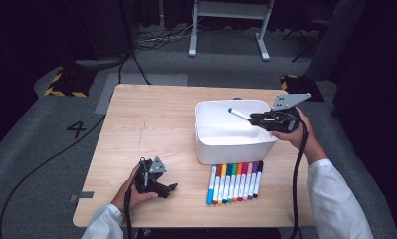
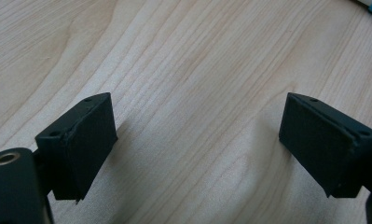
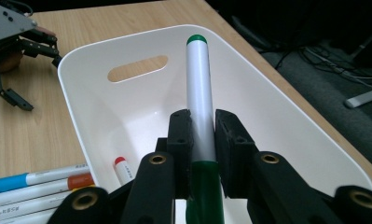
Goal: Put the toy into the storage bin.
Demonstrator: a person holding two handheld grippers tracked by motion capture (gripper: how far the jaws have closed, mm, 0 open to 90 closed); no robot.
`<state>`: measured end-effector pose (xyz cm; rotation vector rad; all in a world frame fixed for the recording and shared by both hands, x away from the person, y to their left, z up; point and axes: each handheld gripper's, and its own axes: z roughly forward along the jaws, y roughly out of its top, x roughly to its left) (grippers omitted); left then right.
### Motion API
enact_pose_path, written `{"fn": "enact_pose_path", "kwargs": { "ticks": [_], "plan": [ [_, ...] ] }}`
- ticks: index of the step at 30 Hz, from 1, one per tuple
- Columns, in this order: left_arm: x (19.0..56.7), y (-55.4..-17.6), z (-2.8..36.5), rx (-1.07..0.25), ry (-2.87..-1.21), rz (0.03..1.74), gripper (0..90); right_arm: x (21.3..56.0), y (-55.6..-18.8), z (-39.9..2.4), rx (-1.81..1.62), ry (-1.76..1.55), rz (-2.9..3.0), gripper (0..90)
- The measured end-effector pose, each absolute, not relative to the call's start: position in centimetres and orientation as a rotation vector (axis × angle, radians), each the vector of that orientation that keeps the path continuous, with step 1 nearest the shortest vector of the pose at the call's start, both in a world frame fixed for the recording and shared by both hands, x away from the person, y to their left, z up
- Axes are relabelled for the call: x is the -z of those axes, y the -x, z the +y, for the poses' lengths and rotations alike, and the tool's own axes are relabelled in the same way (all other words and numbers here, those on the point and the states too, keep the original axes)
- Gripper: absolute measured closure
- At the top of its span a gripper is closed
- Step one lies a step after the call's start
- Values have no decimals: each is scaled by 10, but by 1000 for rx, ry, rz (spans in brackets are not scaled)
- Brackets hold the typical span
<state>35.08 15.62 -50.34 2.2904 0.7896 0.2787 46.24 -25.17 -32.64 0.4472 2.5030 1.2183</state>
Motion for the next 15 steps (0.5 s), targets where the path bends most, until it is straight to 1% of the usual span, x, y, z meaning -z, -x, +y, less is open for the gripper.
{"fn": "enact_pose_path", "kwargs": {
  "ticks": [8, 15],
  "plan": [
    [503, -351, 156, -279, -2291, 790, 111, 344, -471, -222, -1062, -342, 2681, 774],
    [503, -351, 156, -279, -2290, 790, 111, 356, -468, -216, -932, -251, 2811, 773]
  ]
}}
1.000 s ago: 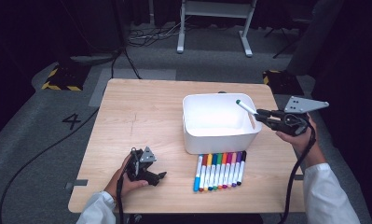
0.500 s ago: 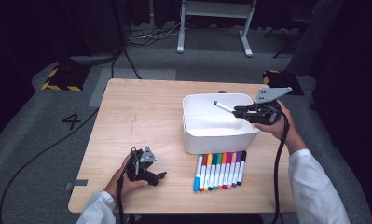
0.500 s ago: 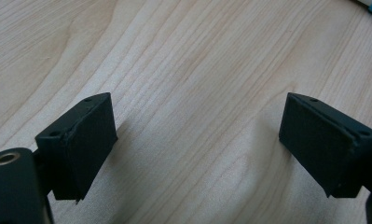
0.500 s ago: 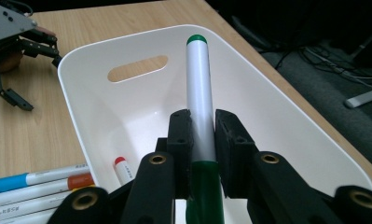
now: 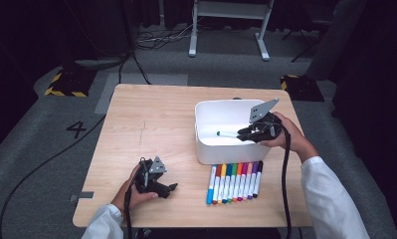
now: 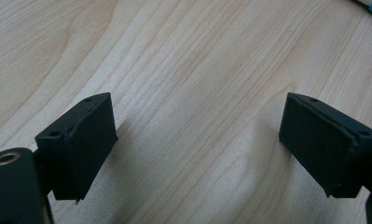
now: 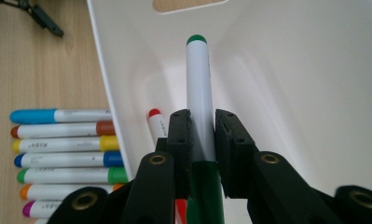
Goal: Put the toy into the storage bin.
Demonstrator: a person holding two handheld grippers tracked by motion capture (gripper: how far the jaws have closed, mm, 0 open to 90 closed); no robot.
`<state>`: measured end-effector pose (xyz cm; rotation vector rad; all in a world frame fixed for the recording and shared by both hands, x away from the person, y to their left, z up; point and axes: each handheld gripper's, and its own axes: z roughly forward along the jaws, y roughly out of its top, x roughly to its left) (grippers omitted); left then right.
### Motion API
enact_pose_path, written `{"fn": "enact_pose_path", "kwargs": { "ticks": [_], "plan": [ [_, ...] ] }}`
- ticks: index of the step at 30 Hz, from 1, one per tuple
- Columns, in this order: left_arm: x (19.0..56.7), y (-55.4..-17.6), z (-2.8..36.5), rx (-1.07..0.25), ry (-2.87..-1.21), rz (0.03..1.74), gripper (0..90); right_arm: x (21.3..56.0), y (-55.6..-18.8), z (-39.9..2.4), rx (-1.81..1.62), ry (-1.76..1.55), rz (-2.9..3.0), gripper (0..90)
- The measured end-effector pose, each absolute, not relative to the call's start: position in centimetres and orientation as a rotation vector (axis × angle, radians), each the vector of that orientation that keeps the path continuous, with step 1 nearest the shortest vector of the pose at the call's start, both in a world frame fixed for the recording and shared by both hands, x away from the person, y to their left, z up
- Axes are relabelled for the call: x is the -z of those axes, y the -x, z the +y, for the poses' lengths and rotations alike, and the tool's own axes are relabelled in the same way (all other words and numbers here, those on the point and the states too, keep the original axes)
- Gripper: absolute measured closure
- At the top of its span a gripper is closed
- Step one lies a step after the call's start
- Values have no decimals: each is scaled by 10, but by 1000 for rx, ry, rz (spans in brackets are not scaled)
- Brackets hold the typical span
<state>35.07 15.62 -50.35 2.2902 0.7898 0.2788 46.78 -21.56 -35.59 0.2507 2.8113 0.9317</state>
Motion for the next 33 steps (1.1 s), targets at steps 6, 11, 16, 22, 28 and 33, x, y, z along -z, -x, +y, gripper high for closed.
{"fn": "enact_pose_path", "kwargs": {
  "ticks": [6, 11, 16, 22, 28, 33],
  "plan": [
    [503, -351, 156, -279, -2290, 790, 111, 359, -468, -218, -914, -251, 2846, 771],
    [503, -351, 156, -279, -2290, 789, 111, 357, -467, -224, -991, -294, 2794, 713],
    [504, -351, 156, -279, -2290, 789, 111, 351, -462, -235, -1054, -423, 2671, 596],
    [503, -351, 156, -279, -2290, 789, 111, 333, -441, -259, -1156, -571, 2498, 471],
    [503, -351, 156, -279, -2291, 790, 111, 327, -416, -286, -1137, -678, 2343, 327],
    [503, -351, 156, -279, -2291, 791, 111, 334, -398, -303, -1093, -735, 2281, 258]
  ]
}}
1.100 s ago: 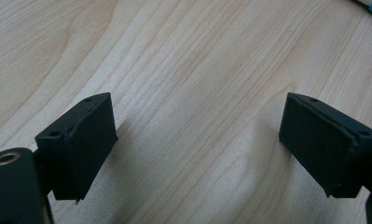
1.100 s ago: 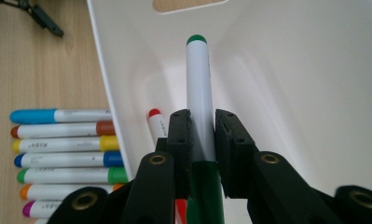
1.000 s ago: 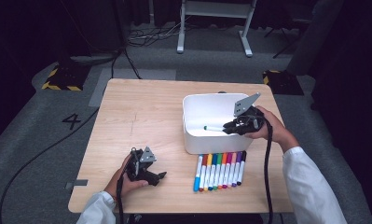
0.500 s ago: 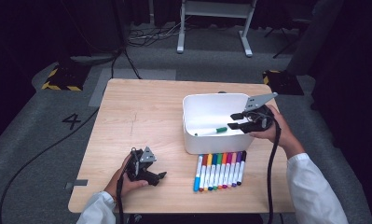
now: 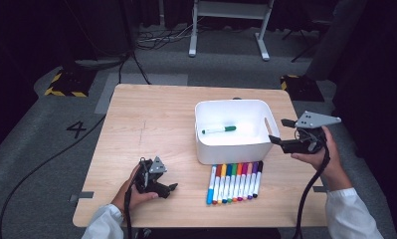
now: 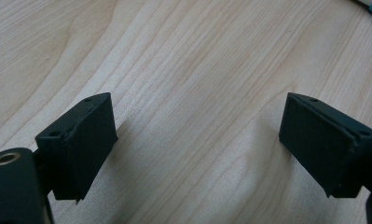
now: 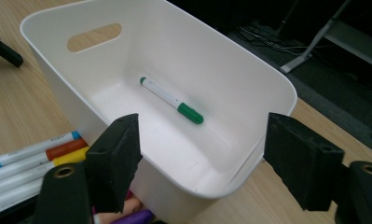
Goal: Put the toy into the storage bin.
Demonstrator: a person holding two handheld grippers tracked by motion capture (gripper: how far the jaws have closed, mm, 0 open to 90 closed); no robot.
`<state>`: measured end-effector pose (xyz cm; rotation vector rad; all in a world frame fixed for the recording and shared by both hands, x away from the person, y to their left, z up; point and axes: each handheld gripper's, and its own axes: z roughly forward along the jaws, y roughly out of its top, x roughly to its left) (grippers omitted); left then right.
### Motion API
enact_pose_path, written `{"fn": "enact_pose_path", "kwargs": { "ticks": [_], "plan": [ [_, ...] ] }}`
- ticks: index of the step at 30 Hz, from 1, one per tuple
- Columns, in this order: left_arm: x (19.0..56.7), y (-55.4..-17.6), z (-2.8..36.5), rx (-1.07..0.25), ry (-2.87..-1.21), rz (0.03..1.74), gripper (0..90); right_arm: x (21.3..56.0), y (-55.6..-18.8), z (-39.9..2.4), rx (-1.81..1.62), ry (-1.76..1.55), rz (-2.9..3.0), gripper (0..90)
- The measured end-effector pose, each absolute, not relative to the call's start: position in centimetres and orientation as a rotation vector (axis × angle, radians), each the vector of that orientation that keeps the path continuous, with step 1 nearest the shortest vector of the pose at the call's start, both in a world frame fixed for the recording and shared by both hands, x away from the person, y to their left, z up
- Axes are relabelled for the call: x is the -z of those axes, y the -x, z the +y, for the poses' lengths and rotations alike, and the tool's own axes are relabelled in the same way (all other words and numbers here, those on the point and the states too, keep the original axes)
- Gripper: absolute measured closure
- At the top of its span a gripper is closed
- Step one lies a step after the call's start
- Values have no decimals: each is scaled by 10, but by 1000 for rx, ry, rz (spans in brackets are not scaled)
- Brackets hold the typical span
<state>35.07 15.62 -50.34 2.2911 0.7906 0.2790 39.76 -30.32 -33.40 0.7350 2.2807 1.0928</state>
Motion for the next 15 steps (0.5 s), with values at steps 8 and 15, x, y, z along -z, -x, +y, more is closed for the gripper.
{"fn": "enact_pose_path", "kwargs": {
  "ticks": [8, 15],
  "plan": [
    [503, -351, 156, -280, -2290, 791, 111, 367, -362, -322, -1126, -782, 2237, 219],
    [503, -351, 156, -280, -2290, 791, 111, 408, -348, -317, -1079, -868, 2257, 252]
  ]
}}
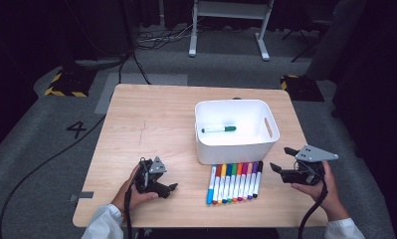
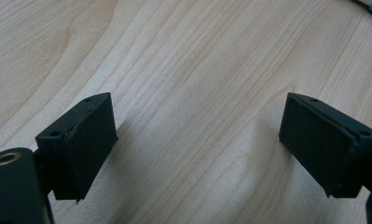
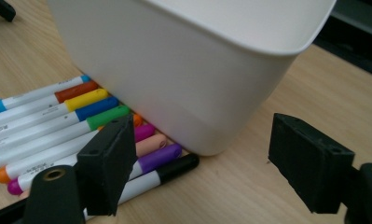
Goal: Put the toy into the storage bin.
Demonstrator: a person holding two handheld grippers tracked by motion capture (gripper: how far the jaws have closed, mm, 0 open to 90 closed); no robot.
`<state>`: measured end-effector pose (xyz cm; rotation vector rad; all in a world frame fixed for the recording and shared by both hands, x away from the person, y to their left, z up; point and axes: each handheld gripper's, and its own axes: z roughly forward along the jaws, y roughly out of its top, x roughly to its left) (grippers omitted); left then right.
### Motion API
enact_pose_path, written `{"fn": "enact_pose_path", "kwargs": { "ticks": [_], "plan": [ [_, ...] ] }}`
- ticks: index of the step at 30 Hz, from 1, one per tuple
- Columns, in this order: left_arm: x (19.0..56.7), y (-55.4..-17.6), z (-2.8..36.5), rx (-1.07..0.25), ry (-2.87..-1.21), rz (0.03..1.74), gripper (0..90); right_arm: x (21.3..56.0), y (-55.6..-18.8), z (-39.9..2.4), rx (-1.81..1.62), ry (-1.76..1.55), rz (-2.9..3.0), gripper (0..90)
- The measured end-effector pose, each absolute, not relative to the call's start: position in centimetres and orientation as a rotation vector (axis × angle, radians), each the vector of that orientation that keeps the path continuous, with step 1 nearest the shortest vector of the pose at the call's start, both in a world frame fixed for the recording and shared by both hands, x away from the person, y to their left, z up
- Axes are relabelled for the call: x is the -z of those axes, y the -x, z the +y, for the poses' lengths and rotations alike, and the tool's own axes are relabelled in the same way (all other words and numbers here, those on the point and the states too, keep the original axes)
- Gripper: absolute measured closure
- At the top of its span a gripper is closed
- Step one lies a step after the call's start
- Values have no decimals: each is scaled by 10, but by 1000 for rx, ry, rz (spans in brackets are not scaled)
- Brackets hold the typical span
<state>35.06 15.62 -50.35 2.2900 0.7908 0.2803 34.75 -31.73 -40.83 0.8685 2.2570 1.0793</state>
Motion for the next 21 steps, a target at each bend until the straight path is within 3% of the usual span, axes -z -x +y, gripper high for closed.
{"fn": "enact_pose_path", "kwargs": {
  "ticks": [9, 21],
  "plan": [
    [503, -351, 156, -280, -2290, 791, 111, 458, -353, -306, -1066, -980, 2350, 259],
    [503, -350, 156, -280, -2291, 792, 111, 482, -367, -302, -1106, -1060, 2434, 291]
  ]
}}
